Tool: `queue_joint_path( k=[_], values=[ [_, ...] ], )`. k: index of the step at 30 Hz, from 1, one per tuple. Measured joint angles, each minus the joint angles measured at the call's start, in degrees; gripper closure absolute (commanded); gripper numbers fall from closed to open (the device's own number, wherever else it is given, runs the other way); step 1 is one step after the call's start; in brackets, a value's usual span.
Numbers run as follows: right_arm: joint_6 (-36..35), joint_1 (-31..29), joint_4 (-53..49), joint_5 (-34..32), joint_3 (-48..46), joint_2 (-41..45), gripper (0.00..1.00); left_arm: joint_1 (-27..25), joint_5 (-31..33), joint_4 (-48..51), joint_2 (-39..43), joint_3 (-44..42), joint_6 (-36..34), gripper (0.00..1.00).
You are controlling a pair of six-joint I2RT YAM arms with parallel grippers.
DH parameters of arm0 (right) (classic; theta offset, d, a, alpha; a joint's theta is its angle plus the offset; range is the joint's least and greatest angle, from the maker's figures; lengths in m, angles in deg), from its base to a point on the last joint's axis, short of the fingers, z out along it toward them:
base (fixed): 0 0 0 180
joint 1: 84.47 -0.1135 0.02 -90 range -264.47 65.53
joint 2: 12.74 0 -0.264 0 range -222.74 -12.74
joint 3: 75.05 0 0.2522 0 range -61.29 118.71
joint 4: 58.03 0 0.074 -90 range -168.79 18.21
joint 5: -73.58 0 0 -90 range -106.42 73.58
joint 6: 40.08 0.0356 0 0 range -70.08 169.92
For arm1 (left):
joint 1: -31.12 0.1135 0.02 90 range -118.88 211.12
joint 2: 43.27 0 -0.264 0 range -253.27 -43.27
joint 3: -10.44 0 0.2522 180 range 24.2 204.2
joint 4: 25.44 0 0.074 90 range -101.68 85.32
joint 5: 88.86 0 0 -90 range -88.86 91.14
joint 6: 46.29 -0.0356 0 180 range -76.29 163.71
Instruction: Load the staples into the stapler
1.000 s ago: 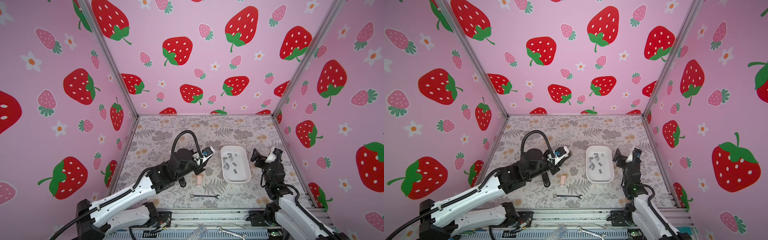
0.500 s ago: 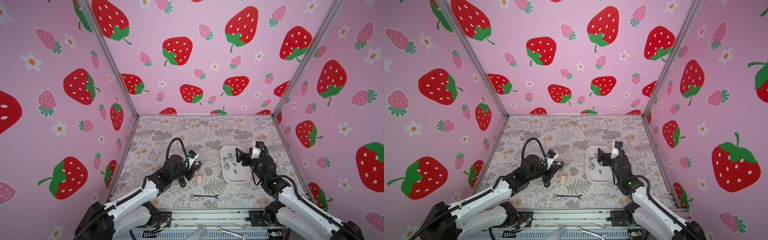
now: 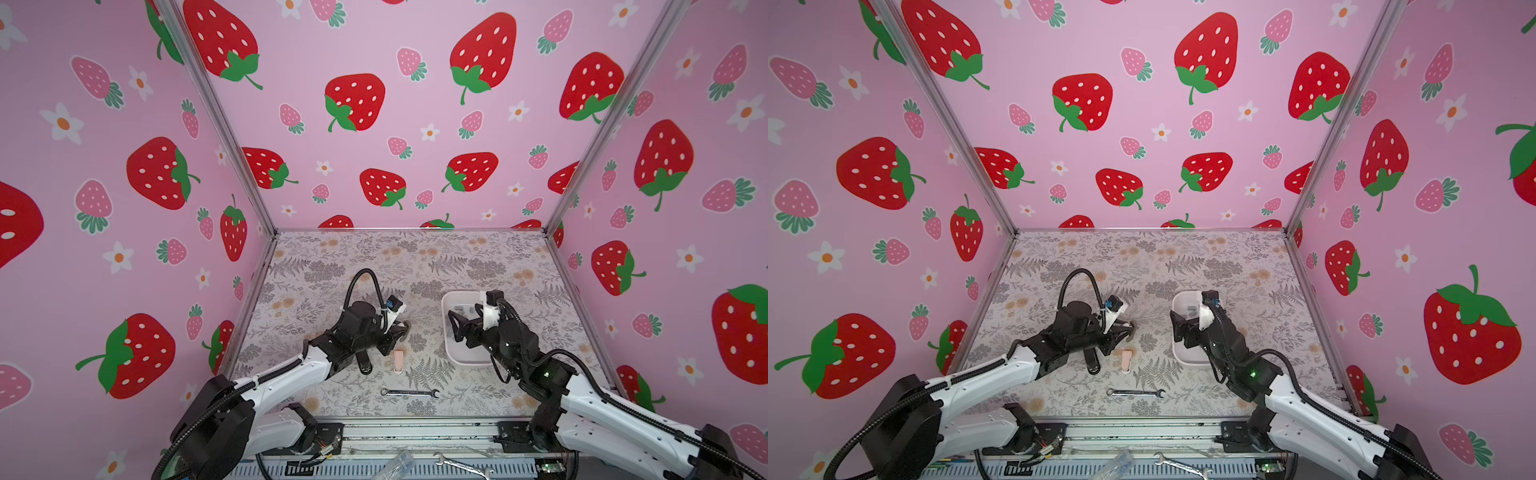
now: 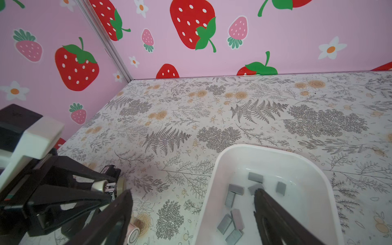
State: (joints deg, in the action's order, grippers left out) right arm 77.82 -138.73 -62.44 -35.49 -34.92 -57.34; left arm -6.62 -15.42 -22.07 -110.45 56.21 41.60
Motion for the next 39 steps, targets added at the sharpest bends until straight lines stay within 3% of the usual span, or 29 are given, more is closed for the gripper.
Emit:
queue_joint_path(
  k=[7, 17, 39],
  values=[
    [2.1, -5.2, 0.6, 1.4, 0.0, 1.3, 0.15, -1.1, 1.9, 0.0, 10.9, -2.1, 3.0, 1.0],
    [4.1, -11.5, 2.9, 3.6, 0.2, -2.4, 0.25, -2.2, 5.4, 6.0, 17.6, -4.5, 5.4, 1.0],
    [7.5, -12.7, 7.3, 3.4, 0.4, -9.8, 0.35, -6.5, 2.4, 8.7, 13.0, -3.7, 1.2, 1.0]
  ],
)
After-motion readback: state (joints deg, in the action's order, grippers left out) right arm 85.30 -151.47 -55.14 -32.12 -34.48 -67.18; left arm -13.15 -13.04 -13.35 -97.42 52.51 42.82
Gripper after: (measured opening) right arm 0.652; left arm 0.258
